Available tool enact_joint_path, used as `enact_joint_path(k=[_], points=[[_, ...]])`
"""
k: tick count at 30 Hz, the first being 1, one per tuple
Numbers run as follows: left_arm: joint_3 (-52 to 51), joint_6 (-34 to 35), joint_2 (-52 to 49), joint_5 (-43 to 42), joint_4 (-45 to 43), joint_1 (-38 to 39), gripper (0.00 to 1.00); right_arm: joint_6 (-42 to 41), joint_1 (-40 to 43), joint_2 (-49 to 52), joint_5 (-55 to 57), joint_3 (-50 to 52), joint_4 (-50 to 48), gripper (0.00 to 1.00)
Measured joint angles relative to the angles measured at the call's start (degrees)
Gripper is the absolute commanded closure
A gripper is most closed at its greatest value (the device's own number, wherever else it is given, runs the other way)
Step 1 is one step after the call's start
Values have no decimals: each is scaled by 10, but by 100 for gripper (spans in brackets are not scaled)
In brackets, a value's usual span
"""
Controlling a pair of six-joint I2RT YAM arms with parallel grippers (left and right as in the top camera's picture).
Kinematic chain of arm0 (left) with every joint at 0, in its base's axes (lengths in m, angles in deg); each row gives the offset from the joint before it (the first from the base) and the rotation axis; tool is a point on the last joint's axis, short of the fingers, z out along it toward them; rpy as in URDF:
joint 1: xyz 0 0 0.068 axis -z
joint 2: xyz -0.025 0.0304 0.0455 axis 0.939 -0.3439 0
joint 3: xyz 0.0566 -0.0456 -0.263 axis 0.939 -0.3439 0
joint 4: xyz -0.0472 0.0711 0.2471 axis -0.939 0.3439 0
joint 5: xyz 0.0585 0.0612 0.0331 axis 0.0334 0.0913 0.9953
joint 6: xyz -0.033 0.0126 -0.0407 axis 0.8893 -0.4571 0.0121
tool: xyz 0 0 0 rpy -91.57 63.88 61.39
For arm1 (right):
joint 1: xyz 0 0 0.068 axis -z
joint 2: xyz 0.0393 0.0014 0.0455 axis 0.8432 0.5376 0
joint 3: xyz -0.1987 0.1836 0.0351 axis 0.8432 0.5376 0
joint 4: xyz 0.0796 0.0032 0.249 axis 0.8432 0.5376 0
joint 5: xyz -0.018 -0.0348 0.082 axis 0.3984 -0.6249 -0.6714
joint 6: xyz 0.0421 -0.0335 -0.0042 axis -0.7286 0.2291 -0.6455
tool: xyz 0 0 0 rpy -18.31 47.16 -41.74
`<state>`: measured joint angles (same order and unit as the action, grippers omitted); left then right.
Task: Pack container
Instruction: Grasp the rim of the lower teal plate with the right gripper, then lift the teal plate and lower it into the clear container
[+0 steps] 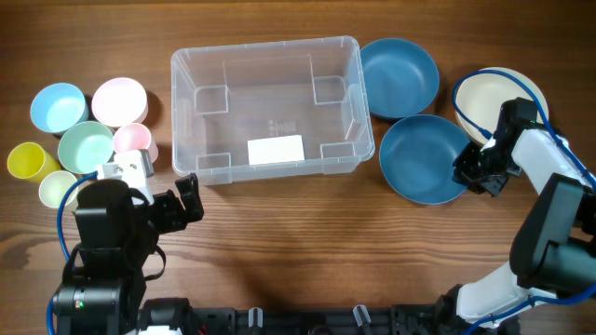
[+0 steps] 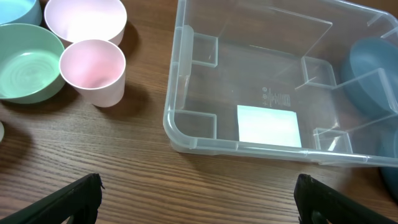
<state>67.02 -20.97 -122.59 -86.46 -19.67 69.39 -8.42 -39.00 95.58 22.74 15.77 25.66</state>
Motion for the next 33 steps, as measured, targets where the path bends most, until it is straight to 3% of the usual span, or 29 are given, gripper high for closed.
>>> enact_joint_path(k=[1,2,14,19,25,28,33], points=[[0,0,0,0,0,0,0,3,0,0,-5,0,0,95],[0,0,0,0,0,0,0,4,0,-1,-12,0,1,95],[0,0,0,0,-2,0,0,15,0,-40,-20,0,20,96],[0,0,0,0,-4,0,0,48,0,-130,-12,2,33,96],[0,0,0,0,-4,0,0,65,-6,-303,-85,3,17,96],[0,0,0,0,-4,0,0,69,-64,-366,-141,1,-64,96],[0,0,0,0,-5,0,0,85,-281,-355,-172,-52,-102,96]])
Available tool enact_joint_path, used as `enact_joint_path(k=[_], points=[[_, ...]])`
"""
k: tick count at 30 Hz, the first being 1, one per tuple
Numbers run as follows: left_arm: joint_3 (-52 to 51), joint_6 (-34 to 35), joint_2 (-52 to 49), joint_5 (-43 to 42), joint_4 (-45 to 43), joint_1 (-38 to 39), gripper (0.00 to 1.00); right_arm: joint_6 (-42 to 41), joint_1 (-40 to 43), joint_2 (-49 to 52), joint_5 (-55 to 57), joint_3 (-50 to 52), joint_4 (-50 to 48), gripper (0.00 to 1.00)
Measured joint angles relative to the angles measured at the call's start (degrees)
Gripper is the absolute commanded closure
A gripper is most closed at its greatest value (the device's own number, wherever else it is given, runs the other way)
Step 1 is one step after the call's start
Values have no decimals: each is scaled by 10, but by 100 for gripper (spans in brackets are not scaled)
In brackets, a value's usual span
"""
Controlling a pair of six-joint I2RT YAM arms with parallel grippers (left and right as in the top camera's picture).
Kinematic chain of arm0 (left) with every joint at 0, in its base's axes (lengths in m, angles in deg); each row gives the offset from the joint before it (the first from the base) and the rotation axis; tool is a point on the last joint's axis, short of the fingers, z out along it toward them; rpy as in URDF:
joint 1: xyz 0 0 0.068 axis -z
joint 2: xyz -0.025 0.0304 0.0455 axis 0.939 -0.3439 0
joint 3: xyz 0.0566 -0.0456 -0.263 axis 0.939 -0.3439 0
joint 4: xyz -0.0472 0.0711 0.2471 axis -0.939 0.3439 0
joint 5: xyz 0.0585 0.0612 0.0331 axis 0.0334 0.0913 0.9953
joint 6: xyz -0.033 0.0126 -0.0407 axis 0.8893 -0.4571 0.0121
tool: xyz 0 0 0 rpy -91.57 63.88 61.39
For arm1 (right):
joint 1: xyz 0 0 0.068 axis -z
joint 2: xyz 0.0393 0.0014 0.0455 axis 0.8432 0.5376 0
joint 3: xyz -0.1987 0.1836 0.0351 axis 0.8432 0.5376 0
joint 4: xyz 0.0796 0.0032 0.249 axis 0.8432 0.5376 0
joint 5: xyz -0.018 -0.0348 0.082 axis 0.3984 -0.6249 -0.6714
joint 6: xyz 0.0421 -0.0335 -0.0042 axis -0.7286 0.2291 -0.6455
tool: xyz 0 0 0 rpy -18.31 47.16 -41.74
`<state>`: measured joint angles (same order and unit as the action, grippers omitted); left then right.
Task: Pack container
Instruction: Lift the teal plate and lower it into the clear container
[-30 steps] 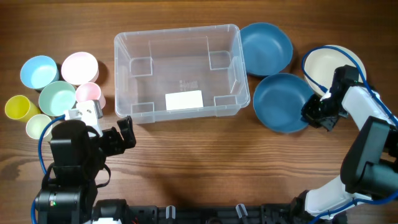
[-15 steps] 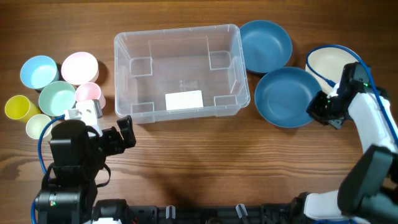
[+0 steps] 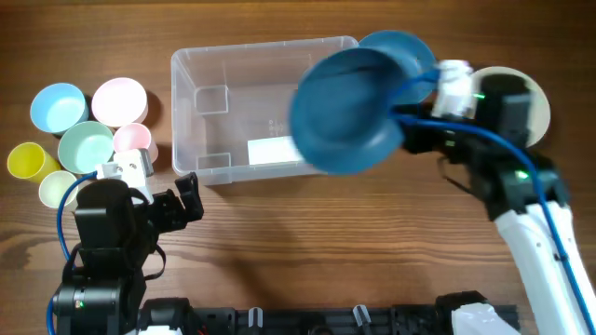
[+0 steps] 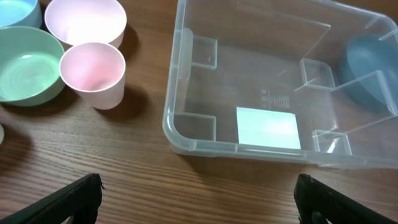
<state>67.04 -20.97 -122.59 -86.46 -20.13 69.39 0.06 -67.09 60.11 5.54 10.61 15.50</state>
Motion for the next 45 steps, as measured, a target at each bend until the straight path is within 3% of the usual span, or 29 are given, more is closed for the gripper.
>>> enact_joint_path(k=[3,6,11,17,24,26,28,33,39,41,45], points=[[0,0,0,0,0,0,0,13,-82,73,47,-94,29,96],[0,0,0,0,0,0,0,22,-107,159,89,-151,42,96],[1,0,0,0,0,0,0,20,-113,291,120,-151,29,96],[1,0,0,0,0,0,0,-50,-114,353,191,-151,8,96],[1,0,0,0,0,0,0,-118,-143,381,229,-151,15,95],[1,0,0,0,0,0,0,-157,-151,381,229,-151,28,84],[1,0,0,0,0,0,0,-178,-151,382,233,-151,31,83],[1,0,0,0,0,0,0,-225,-151,382,235,-151,54,70],[1,0,0,0,0,0,0,-200,-152,382,233,-171,68,62],[1,0,0,0,0,0,0,-158,-152,376,247,-235,112,52],[1,0,0,0,2,0,0,-115,-131,342,302,-381,189,53]])
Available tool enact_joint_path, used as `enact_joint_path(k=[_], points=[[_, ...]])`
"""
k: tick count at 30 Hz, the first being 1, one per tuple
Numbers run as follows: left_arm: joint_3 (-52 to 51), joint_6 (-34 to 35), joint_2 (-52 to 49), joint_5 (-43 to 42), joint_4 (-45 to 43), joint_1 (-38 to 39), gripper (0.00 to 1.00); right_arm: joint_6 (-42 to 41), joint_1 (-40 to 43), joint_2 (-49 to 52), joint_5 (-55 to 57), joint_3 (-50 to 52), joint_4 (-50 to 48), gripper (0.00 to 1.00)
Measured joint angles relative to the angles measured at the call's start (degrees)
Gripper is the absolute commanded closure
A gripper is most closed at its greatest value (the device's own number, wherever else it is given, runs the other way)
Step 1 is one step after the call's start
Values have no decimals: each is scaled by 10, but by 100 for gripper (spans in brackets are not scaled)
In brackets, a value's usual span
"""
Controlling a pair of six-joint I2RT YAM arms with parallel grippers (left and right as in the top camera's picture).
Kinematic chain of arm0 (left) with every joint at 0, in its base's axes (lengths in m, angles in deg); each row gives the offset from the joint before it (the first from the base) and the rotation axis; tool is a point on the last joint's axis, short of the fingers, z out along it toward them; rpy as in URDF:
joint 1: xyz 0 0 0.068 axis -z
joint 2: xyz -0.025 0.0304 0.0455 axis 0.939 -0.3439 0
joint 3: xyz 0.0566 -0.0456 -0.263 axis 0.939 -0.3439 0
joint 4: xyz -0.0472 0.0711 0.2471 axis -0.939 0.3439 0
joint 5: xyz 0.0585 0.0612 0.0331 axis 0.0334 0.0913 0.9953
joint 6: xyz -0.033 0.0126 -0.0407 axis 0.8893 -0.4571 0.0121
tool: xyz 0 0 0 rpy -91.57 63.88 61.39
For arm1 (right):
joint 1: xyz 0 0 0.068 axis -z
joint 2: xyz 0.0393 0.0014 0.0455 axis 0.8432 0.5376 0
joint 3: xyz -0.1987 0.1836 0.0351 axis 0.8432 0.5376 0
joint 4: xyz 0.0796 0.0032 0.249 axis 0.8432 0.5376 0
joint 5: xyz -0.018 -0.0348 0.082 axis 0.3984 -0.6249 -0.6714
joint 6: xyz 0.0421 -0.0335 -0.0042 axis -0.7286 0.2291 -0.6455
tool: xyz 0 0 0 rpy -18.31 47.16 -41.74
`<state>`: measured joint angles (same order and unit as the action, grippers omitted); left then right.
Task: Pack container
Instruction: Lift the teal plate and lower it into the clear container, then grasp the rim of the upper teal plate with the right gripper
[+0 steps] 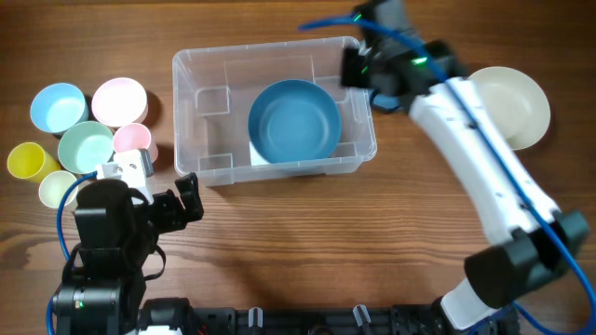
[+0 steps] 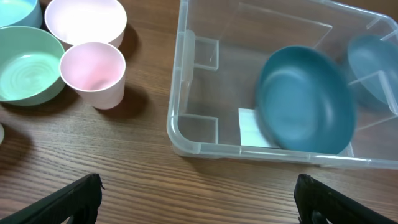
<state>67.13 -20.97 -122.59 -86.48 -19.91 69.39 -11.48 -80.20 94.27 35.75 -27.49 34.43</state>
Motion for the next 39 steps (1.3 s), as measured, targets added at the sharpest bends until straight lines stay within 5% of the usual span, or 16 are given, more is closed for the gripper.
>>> enact_joint_path(k=[7,14,22,25,29,39], points=[[0,0,0,0,1,0,0,-127,179,15,23,-35,76,48],[0,0,0,0,2,0,0,-178,202,213,-60,-35,85,48],[0,0,0,0,2,0,0,-183,202,266,-81,-33,69,49],[0,0,0,0,2,0,0,-183,202,292,-83,-33,69,56],[0,0,0,0,2,0,0,-184,202,296,-85,-32,66,86],[0,0,0,0,2,0,0,-190,206,296,-93,-33,53,96]])
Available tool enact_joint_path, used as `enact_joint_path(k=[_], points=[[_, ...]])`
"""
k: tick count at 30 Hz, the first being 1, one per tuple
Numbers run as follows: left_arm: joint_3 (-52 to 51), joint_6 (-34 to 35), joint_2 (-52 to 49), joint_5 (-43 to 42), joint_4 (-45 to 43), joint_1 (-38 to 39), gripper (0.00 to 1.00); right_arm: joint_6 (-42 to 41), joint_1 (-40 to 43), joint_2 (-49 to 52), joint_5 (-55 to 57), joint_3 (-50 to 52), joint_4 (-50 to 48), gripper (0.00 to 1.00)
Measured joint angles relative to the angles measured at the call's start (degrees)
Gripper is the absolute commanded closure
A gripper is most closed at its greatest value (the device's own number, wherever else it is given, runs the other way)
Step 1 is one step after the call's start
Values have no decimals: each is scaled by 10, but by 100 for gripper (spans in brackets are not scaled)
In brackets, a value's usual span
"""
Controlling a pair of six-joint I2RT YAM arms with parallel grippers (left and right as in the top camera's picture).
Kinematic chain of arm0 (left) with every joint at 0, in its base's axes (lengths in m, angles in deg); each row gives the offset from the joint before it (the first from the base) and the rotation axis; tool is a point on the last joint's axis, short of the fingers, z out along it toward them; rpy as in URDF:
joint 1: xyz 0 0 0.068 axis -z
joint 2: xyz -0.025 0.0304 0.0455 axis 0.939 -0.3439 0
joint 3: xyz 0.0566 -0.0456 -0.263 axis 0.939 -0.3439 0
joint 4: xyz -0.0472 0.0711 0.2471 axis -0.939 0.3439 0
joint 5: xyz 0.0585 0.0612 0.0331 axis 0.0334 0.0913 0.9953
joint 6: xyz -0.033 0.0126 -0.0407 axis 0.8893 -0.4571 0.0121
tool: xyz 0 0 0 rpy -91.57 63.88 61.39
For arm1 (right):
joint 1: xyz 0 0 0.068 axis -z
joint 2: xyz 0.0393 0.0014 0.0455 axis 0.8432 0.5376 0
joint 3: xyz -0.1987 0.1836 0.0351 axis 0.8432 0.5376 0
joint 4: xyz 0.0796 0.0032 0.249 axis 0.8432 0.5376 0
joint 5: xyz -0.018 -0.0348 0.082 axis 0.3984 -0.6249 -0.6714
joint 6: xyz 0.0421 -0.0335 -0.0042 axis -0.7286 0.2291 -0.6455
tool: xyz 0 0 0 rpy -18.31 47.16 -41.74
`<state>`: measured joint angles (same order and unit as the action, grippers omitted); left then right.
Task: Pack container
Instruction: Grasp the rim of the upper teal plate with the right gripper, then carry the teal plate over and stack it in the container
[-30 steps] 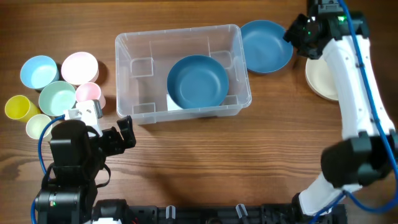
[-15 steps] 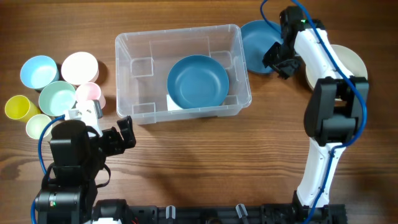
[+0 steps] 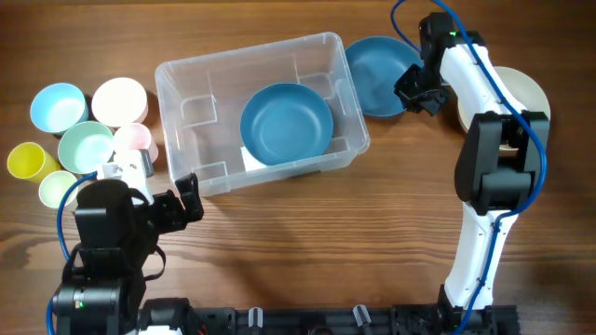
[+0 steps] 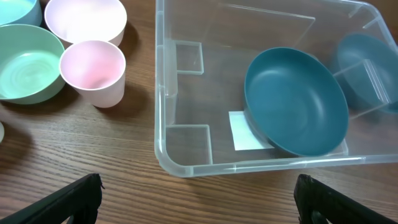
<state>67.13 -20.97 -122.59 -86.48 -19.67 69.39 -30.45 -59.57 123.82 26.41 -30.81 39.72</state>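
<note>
The clear plastic container lies skewed on the table, its rim close in the left wrist view. One dark blue bowl rests inside it, tilted against the right end. A second blue bowl sits on the table just right of the container. My right gripper is at that bowl's right rim; the overhead view does not show whether its jaws are open or shut. My left gripper stands open in front of the container with nothing between its fingers.
Left of the container stand a light blue bowl, a pale pink bowl, a green bowl, a pink cup, a yellow cup and a cream cup. A cream bowl lies at the far right.
The container has shifted left and turned, its right end now farther back. The blue bowl has settled inside it. My right gripper has moved from the container's far right corner to the second bowl's right rim.
The container was empty and my right gripper was at the near blue bowl's rim on the table. Then it held that bowl in the air over the container's right end. Then the bowl lay inside. Now the container is skewed and the gripper is at the second bowl.
</note>
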Motion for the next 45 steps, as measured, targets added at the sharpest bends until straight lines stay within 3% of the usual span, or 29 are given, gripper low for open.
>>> enact_joint_path(k=[10,16,18,21,27,34,35,37,38,42,45], points=[[0,0,0,0,0,0,0,5,0,-19,7,0,-25,96],[0,0,0,0,0,0,0,50,-6,-203,61,-35,-29,96],[0,0,0,0,0,0,0,78,-26,-283,68,-44,-27,96],[0,0,0,0,0,0,0,126,-79,-326,63,-46,-1,96],[0,0,0,0,0,0,0,190,-228,-283,27,-46,38,96],[0,0,0,0,0,0,0,189,-250,-112,15,-35,63,94],[0,0,0,0,0,0,0,189,-250,-102,15,-34,63,87],[0,0,0,0,0,0,0,187,-252,-97,11,-34,59,56],[0,0,0,0,0,0,0,188,-252,-97,10,-34,56,53],[0,0,0,0,0,0,0,186,-252,-97,4,-34,54,61],[0,0,0,0,0,0,0,174,-250,-102,16,-34,53,61]])
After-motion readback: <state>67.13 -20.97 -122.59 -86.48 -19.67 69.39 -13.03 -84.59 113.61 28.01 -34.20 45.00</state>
